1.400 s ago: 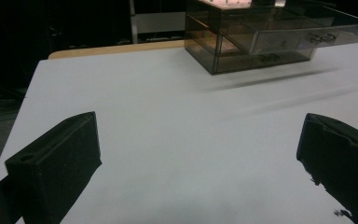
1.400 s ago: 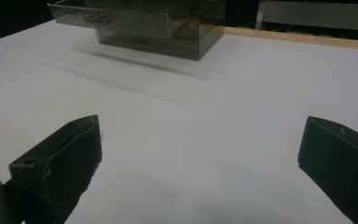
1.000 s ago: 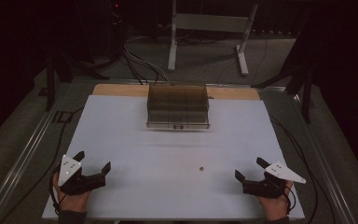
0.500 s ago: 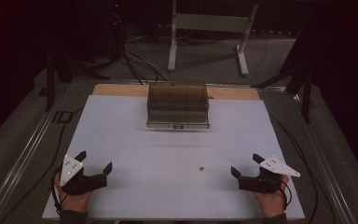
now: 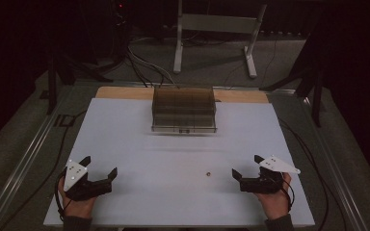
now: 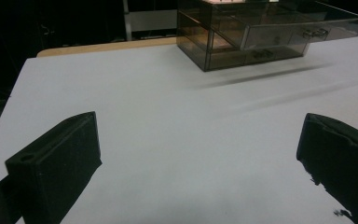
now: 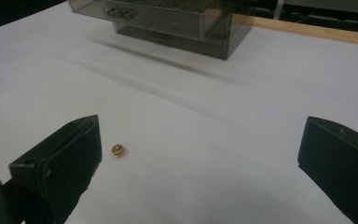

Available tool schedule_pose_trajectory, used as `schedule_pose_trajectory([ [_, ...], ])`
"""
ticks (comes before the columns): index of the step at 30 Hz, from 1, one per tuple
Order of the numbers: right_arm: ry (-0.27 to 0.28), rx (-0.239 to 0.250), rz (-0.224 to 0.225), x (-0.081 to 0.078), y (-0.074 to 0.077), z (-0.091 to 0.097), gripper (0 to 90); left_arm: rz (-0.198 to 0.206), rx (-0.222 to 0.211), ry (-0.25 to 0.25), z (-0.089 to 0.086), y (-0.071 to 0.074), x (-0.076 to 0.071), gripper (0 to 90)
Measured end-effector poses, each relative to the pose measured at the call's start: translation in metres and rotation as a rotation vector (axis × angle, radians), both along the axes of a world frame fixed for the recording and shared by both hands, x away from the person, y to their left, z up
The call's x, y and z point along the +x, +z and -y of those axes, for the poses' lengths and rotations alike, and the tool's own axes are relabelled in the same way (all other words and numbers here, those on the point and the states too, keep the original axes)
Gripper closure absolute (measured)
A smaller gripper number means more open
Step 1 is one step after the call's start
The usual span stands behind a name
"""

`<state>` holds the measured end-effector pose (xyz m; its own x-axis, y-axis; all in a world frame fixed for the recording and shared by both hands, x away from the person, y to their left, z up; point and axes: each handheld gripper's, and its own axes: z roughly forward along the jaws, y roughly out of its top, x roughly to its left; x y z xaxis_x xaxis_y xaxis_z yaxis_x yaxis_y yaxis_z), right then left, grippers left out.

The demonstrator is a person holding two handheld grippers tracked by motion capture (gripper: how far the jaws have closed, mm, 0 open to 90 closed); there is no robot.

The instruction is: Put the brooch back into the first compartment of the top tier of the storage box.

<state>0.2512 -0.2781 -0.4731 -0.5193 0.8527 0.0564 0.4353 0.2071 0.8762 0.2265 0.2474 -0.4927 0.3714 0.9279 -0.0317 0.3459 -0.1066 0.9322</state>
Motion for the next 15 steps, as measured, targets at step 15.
schedule_pose_trajectory([
  [15,0.058,-0.023,-0.054,0.014,-0.002,-0.023,0.1,0.002,0.002,-0.011,0.003,0.000,0.000,0.3],
])
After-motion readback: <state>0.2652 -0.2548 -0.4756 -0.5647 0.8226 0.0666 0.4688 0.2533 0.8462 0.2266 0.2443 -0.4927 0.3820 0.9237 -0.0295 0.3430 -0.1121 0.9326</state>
